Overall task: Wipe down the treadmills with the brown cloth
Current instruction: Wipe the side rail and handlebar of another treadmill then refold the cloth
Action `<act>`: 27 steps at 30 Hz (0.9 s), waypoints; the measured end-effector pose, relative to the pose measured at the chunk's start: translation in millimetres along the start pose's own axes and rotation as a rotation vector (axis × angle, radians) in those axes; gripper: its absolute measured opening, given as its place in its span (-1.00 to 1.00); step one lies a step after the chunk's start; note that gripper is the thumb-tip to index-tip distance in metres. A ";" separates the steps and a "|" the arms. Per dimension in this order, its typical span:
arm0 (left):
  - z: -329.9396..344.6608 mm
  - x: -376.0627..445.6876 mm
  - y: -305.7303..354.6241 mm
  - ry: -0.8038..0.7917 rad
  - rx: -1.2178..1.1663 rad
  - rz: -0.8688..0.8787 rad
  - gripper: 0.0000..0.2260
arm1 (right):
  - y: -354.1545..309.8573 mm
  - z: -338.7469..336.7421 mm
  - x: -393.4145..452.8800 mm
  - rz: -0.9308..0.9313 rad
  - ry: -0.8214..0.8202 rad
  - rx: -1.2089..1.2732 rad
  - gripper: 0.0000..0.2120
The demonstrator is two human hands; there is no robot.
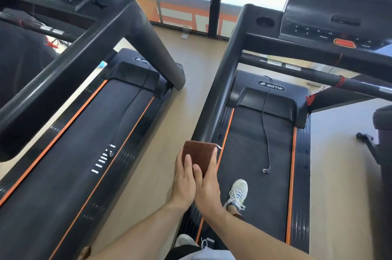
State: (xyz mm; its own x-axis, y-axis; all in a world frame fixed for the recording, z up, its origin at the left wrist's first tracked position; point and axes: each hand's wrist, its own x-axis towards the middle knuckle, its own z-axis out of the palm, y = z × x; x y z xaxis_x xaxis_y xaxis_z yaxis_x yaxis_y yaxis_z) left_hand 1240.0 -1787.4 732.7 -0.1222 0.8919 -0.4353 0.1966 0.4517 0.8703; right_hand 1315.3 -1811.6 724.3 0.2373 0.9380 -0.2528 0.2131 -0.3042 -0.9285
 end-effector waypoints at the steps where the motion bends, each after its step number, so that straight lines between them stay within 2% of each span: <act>1: 1.3 3.5 5.9 0.017 0.016 0.011 -0.38 | -5.6 0.3 5.4 0.005 0.016 0.017 -0.16; 3: 3.3 17.2 26.6 0.025 0.070 0.033 -0.53 | -18.8 1.8 23.2 0.019 0.068 0.046 -0.15; 5: 6.0 42.6 52.0 -0.011 0.215 0.035 -0.59 | -35.6 -1.3 49.6 0.064 0.095 0.092 -0.20; 8: 20.0 90.3 89.4 -0.085 0.431 -0.036 -0.49 | -46.7 -12.9 101.1 0.167 0.062 0.141 -0.28; 11: 46.3 135.0 120.4 -0.089 0.451 -0.104 -0.44 | -52.0 -28.3 159.2 0.198 0.032 0.164 -0.11; 15: 85.7 188.1 159.3 -0.017 0.433 -0.056 -0.32 | -62.5 -50.8 238.5 0.265 -0.048 0.184 -0.03; 17: 105.0 210.3 179.4 0.042 0.538 -0.021 -0.38 | -73.1 -66.4 275.4 0.290 -0.086 0.184 -0.05; 20: 130.5 238.7 209.8 0.124 0.705 0.036 -0.51 | -88.0 -91.2 325.2 0.328 -0.170 0.198 -0.20; 23: 150.8 267.0 232.4 0.181 0.757 0.053 -0.53 | -96.4 -108.7 368.6 0.366 -0.218 0.234 -0.26; 27: 169.1 298.8 253.0 0.199 0.774 0.092 -0.55 | -108.4 -109.2 402.5 0.415 -0.186 0.234 -0.29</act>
State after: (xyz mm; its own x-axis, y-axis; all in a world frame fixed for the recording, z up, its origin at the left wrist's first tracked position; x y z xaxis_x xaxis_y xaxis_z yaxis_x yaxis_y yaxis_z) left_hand 1417.7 -1403.0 783.9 -0.2292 0.9389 -0.2568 0.8241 0.3276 0.4622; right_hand 1491.2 -1419.3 752.9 0.0798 0.7662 -0.6376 -0.0864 -0.6319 -0.7702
